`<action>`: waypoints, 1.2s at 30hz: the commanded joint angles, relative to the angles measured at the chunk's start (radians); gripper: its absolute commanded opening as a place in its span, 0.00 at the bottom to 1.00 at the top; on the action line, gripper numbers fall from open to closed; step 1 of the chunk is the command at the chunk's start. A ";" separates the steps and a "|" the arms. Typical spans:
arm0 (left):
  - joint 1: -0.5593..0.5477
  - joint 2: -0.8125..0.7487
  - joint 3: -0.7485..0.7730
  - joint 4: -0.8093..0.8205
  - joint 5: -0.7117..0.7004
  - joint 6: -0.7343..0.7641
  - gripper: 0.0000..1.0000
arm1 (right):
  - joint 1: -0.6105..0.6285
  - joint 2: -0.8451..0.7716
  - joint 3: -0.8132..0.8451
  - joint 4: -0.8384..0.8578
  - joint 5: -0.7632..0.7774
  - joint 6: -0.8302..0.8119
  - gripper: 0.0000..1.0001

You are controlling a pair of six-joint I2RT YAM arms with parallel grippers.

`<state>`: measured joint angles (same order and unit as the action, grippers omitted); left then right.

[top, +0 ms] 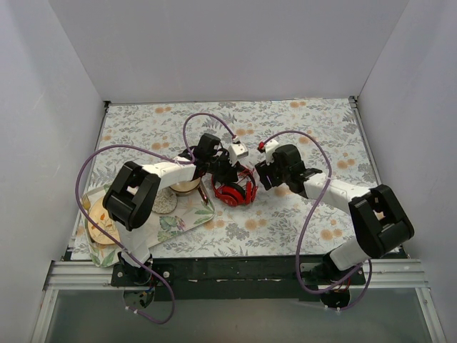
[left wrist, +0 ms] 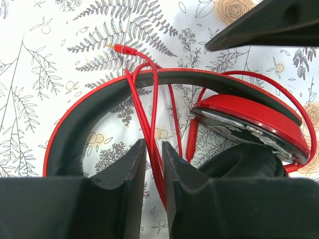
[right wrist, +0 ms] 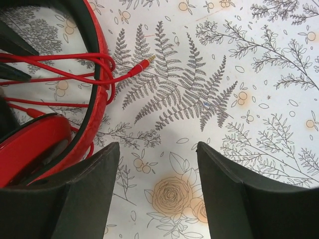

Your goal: Wrap the headphones

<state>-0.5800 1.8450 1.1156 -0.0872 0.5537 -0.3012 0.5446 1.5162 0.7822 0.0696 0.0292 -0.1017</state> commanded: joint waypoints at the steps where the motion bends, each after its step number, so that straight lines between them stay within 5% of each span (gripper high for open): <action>1: -0.003 -0.020 0.035 -0.034 0.017 0.019 0.20 | -0.009 -0.097 -0.020 0.001 -0.072 -0.004 0.71; 36: 0.006 -0.107 0.093 -0.019 0.043 -0.068 0.77 | -0.037 -0.157 -0.035 0.035 -0.055 0.051 0.71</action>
<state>-0.5800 1.8290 1.1625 -0.1204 0.5659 -0.3309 0.5190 1.3937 0.7555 0.0608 -0.0547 -0.0807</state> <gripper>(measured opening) 0.719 0.699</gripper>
